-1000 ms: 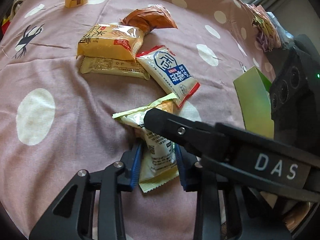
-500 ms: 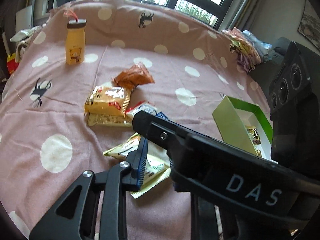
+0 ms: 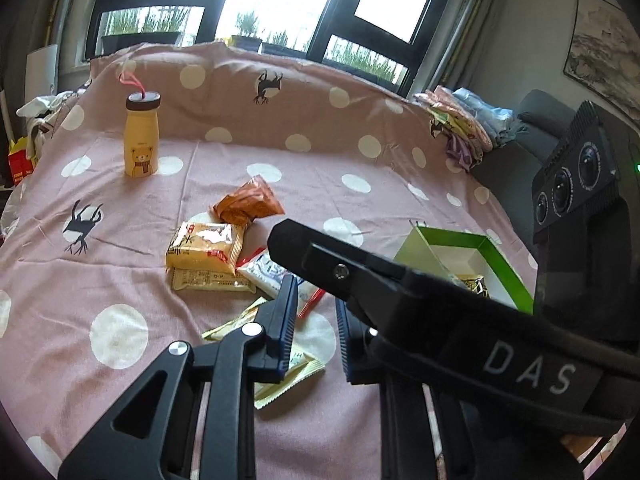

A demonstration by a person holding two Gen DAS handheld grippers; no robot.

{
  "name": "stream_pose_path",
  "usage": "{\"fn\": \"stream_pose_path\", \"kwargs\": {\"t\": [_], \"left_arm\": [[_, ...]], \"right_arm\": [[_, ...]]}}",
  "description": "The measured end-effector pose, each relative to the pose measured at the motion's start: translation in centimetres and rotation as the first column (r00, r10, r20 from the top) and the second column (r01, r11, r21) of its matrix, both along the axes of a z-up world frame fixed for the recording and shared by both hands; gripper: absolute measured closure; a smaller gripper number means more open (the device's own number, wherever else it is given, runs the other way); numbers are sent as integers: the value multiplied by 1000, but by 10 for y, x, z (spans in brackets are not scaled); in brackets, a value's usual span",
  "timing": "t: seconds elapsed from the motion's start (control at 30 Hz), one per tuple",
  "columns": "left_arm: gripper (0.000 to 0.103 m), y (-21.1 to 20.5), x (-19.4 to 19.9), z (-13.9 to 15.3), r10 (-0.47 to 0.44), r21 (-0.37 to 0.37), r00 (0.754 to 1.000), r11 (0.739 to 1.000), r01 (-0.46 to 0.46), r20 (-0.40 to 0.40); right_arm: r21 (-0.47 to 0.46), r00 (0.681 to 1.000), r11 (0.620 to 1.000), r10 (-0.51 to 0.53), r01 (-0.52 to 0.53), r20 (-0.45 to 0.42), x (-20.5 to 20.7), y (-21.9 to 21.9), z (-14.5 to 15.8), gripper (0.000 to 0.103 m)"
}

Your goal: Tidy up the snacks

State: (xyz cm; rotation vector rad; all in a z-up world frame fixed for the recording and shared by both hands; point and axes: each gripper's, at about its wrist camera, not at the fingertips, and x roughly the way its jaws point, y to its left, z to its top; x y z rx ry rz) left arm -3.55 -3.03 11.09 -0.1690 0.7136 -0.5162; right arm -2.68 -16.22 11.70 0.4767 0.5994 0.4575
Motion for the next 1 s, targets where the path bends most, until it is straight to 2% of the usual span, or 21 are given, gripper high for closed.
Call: {"fn": "stream_pose_path", "kwargs": {"t": [0.07,0.1,0.13,0.2,0.23,0.27,0.33,0.37,0.4,0.47,0.5,0.57,0.6,0.7,0.77,0.83,0.87,0.9,1.0], "left_arm": [[81,4,11,-13,9,-4,994,1000,-9,-109],[78,5,17,-22,10,-4,985,1000,-11,-170],[71,6,23,-30,17,5,975,1000,-16,-222],[60,9,33,-48,71,49,942,997,-58,-327],[59,10,38,-58,95,77,925,994,-72,-368],[59,9,42,-66,101,93,913,993,-69,-396],[52,6,47,-78,95,96,890,994,-58,-445],[50,4,48,-83,91,95,882,994,-52,-463],[48,1,49,-87,86,100,876,994,-44,-474],[46,-5,52,-94,90,113,874,993,-40,-477],[47,-6,53,-95,94,114,876,992,-45,-473],[58,-7,53,-93,99,107,892,993,-58,-440],[66,-7,53,-92,94,105,896,993,-53,-433],[75,-6,52,-86,80,93,918,995,-48,-389],[79,-7,49,-81,62,80,931,996,-36,-360],[80,-10,41,-68,46,86,957,996,-23,-286],[80,-10,38,-62,39,78,967,997,-20,-251],[80,-10,34,-55,29,64,976,998,-15,-216],[80,-11,24,-39,-7,13,992,1000,9,-129]], "right_arm": [[2,996,1000,15,-15,-90,8,0,-8,62],[27,991,1000,18,-15,-130,13,-1,-15,62],[40,984,999,5,2,-180,19,-4,-23,62],[18,960,999,-37,44,-279,29,-8,-39,56],[-4,946,998,-56,58,-319,34,-9,-47,54],[-29,930,998,-70,63,-360,39,-9,-56,53],[-53,897,997,-72,55,-436,48,-8,-72,53],[-53,897,997,-72,55,-436,48,-8,-72,53],[-52,883,998,-62,43,-465,52,-7,-79,53],[-33,846,999,-31,16,-532,61,-3,-97,52],[-37,837,999,-25,6,-547,64,-1,-102,52],[-40,839,999,-19,-3,-543,68,2,-107,52],[-40,839,999,-19,-3,-543,68,2,-107,52],[45,839,999,19,6,-544,71,-2,-117,52],[66,852,998,38,-5,-521,66,-2,-112,62],[42,880,999,29,-10,-474,59,-1,-99,62],[42,880,999,29,-10,-474,59,-1,-99,62],[30,911,1000,18,-6,-411,51,-2,-85,62],[9,938,1000,-4,8,-348,42,-4,-67,62]]}}
